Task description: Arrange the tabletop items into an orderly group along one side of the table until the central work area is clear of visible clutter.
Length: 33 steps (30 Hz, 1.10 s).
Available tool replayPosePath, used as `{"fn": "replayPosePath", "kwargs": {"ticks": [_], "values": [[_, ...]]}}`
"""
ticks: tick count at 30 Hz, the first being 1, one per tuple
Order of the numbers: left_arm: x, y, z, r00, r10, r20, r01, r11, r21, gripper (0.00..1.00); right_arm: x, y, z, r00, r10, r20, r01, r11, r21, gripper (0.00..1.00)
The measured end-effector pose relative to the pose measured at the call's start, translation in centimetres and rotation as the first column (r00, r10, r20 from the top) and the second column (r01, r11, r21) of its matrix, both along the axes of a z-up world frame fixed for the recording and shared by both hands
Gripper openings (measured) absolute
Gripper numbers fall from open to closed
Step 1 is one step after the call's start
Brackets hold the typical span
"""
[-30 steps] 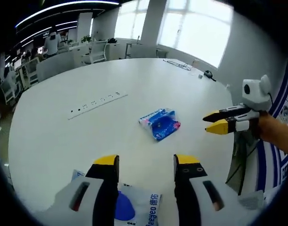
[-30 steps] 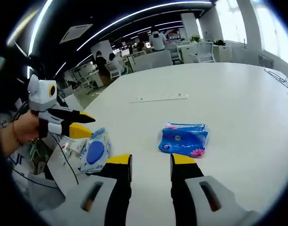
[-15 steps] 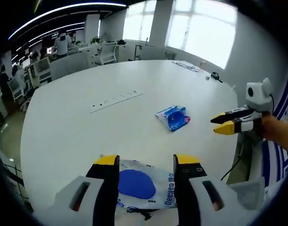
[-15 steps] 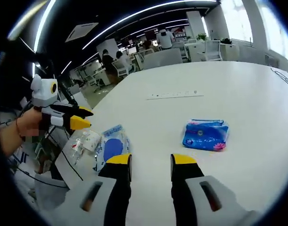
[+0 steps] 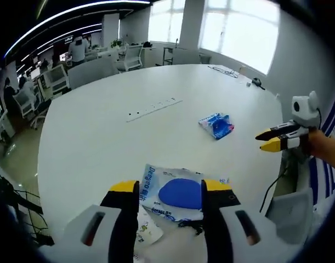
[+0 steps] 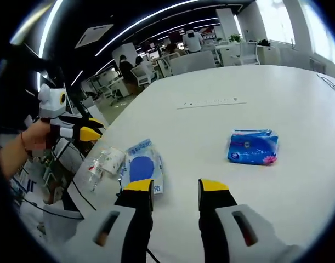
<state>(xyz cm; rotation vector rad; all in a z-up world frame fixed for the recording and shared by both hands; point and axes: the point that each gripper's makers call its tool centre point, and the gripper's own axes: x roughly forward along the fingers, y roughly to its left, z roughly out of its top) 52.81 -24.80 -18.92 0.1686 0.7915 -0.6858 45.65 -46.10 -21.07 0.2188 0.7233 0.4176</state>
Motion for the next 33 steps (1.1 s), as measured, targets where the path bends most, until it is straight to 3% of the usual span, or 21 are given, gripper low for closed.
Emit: {"fn": "replayPosePath", "kwargs": {"ticks": [14, 33], "values": [[1.4, 2.6, -3.0, 0.997, -0.028, -0.072, 0.032, 0.998, 0.047, 0.43, 0.1, 1.9, -2.3, 0.998, -0.002, -0.063, 0.003, 1.0, 0.01, 0.29], [3.5, 2.8, -6.8, 0.985, -0.085, -0.152, 0.095, 0.994, 0.054, 0.42, 0.0, 4.5, -6.3, 0.98, -0.036, -0.196, 0.057, 0.993, 0.104, 0.29]]}}
